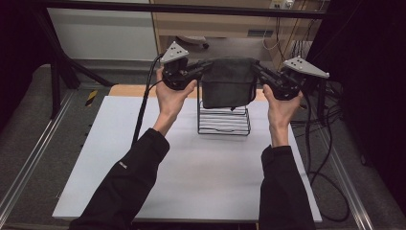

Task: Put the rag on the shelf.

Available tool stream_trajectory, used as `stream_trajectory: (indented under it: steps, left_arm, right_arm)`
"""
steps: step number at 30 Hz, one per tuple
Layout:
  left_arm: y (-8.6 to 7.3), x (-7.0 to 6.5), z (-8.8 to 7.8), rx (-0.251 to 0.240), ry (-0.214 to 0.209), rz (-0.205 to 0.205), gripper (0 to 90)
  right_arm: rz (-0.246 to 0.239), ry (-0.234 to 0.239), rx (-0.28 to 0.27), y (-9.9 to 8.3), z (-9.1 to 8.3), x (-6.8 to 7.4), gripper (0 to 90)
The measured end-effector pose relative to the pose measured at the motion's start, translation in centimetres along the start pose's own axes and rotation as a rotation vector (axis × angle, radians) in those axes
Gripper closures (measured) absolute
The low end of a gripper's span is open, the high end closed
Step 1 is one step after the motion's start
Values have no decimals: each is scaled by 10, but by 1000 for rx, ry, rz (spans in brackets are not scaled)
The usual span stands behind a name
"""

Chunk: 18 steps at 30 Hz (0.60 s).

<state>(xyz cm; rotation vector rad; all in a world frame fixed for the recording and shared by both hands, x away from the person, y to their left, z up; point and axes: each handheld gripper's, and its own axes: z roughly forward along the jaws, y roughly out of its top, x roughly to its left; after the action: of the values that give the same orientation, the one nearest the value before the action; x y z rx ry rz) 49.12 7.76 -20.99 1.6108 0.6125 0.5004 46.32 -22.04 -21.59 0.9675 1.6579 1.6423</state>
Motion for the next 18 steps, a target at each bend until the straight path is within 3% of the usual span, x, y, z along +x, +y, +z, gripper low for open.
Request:
stream_trajectory:
  steps: [8, 18]
  left_arm:
    - [-7, -5, -5, 20, -17, -9, 799]
    - [-11, -11, -12, 72, -24, 17, 775]
  right_arm:
    - [-2, 28, 38, -4, -8, 2, 819]
    - [-6, 68, 67, -14, -17, 2, 817]
